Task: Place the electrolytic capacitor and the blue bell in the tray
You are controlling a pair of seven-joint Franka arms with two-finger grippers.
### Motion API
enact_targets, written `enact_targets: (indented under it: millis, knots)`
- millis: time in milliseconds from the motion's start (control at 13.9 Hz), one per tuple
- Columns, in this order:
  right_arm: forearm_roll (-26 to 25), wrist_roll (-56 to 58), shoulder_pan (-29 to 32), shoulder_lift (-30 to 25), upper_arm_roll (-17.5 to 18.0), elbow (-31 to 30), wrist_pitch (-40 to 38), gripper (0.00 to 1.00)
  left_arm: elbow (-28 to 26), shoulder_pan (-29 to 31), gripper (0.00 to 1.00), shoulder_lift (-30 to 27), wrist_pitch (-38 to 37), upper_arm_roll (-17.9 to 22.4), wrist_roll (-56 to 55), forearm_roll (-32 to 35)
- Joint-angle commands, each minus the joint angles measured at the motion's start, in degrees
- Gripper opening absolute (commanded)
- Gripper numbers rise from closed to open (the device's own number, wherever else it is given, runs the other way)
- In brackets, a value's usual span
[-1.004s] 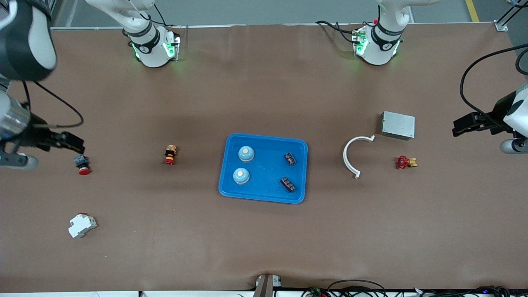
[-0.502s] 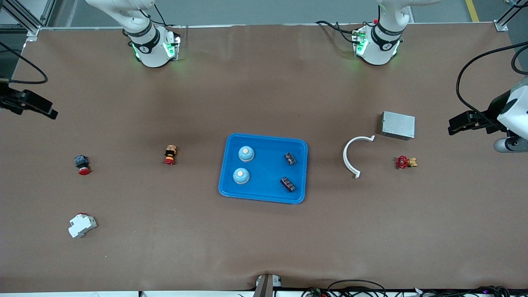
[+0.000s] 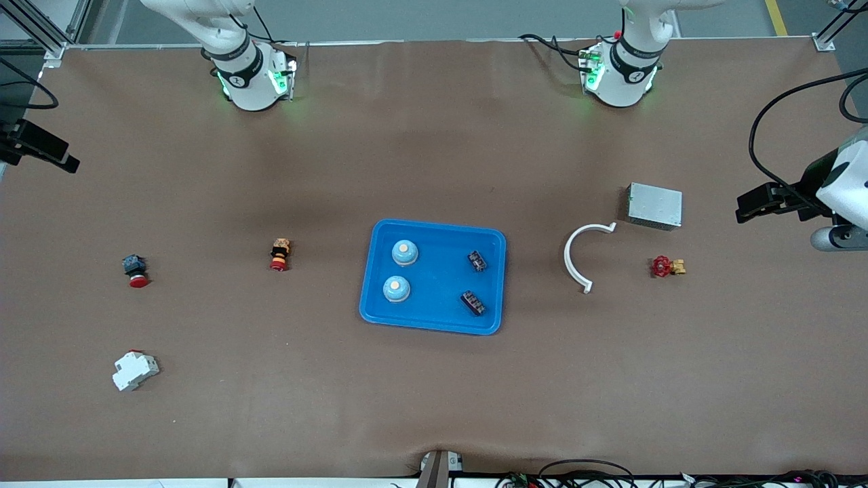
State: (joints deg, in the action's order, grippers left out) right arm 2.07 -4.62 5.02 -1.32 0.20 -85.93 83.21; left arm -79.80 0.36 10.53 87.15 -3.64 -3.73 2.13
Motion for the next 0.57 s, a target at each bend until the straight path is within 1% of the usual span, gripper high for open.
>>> enact_targets:
  millis: [0,215,359,502]
  knots:
    - [-0.7,3.9,-0.4,-0.3,0.0,0.7,-0.6,1.00,0.2,0.0,1.00,-0.3,0.2,-0.1,-0.3,-1.0]
    - [-1.1,5.0,-0.6,-0.3,0.1,1.0,-0.3,1.00,0.2,0.0,1.00,-0.3,0.2,-0.1,-0.3,-1.1]
    - [-2.7,6.3,-1.5,-0.3,0.1,1.0,-0.3,1.00,0.2,0.0,1.00,-0.3,0.2,-0.1,-0.2,-1.1]
    - [-3.1,7.1,-1.8,-0.3,0.2,1.3,-0.3,1.00,0.2,0.0,1.00,-0.3,0.2,-0.1,-0.3,-1.1]
